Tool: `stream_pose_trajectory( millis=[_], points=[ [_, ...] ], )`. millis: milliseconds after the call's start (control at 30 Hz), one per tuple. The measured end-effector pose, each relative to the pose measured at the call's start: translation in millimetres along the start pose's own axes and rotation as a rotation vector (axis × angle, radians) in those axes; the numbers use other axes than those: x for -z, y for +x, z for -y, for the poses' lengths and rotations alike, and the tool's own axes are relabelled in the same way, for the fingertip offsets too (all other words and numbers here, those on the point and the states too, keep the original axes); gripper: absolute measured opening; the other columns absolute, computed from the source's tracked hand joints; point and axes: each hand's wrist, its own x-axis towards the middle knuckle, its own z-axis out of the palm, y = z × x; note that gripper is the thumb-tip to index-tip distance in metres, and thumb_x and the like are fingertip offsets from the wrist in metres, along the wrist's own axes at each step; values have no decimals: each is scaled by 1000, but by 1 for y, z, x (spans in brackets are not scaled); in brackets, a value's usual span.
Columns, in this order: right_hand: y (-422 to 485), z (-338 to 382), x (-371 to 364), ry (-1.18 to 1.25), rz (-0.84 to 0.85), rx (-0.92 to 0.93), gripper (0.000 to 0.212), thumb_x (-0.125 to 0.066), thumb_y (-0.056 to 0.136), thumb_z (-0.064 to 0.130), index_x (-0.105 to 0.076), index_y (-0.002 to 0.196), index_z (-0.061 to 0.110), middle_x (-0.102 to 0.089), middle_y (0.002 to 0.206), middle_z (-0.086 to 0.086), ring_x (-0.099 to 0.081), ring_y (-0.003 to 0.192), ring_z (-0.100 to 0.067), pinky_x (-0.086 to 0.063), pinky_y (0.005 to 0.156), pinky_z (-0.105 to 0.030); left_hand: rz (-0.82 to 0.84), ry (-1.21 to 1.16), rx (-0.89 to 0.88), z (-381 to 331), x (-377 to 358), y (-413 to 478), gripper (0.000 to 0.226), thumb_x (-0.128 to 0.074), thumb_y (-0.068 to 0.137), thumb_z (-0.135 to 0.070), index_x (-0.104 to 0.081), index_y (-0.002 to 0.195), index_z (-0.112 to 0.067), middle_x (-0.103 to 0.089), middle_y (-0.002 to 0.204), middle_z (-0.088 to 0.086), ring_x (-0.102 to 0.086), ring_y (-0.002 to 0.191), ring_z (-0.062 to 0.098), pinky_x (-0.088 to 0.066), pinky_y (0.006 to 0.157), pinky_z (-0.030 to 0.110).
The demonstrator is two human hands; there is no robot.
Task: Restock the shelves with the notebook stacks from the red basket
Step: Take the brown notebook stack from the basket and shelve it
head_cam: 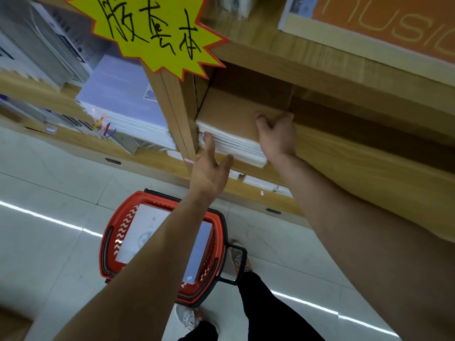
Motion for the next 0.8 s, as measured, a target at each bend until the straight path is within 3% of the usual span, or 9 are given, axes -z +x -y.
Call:
stream_pose_trajectory(
  millis=[67, 167, 267, 400, 500, 533, 600, 700, 800],
  points=[
    [2, -2, 7, 23, 61, -8, 55, -63, 94, 47, -43, 131, 11, -61, 110, 6, -64, 106, -20, -53, 92, -34, 17, 12, -5, 2, 3, -1, 77, -54, 104, -28, -6, 163, -17, -31, 163, 7, -39, 136, 21, -23, 96, 13],
    [-10, -12, 14, 124, 109, -1, 55, -68, 93, 39, -44, 138, 17, -62, 106, 16, -63, 102, -9, -51, 92, -25, 57, 17, -10, 3, 8, -3, 80, -54, 103, -29, -2, 163, -18, -25, 166, 6, -29, 149, 25, -24, 114, 27],
    [-34, -19, 7, 161, 93, 7, 68, -61, 98, 41, -30, 155, 24, -62, 125, 12, -57, 104, -2, -46, 87, -15, 98, 35, -2, 4, 11, -2, 82, -54, 103, -31, 1, 163, -19, -22, 167, 7, -25, 151, 28, -25, 121, 38],
    [-34, -16, 3, 150, 56, 25, 70, -58, 99, 42, -25, 157, 21, -61, 132, 3, -59, 111, -12, -43, 87, -20, 70, 48, -27, 8, 12, -1, 77, -52, 103, -29, -4, 163, -23, -20, 167, 4, -33, 148, 26, -34, 119, 40],
    [-28, -22, 3, 106, 76, 51, 68, -57, 99, 45, -26, 155, 21, -64, 129, 4, -61, 109, -13, -44, 83, -16, 5, 61, -30, 11, 11, -4, 72, -50, 104, -23, -9, 163, -27, -33, 163, 5, -65, 105, 20, -54, 91, 26],
    [-29, -23, 5, 90, 94, 58, 68, -56, 99, 46, -26, 155, 22, -64, 128, 4, -61, 107, -12, -43, 79, -13, -2, 62, -28, 11, 10, -4, 72, -49, 104, -22, -8, 163, -26, -38, 160, 7, -65, 88, 15, -53, 79, 20],
    [-29, -24, 9, 72, 135, 67, 68, -55, 99, 48, -26, 154, 22, -64, 127, 5, -60, 106, -10, -40, 75, -9, 26, 65, -5, 8, 7, -5, 75, -49, 105, -22, -1, 163, -23, -38, 160, 9, -60, 80, 8, -44, 74, 17],
    [-29, -22, 19, 75, 200, 67, 71, -60, 96, 48, -26, 154, 25, -63, 128, 8, -61, 111, -12, -42, 78, -10, 67, 52, 37, 10, 3, -3, 76, -50, 105, -25, -1, 163, -18, -34, 161, 14, -58, 119, 26, -36, 95, 23],
    [-43, -33, 27, 24, 215, 57, 67, -64, 93, 50, -35, 150, 30, -60, 136, 8, -60, 120, -15, -43, 85, -19, 84, 72, 5, 24, 0, -3, 78, -55, 103, -29, -7, 163, -16, -7, 170, 1, -16, 154, 21, -17, 118, 27]
  ],
)
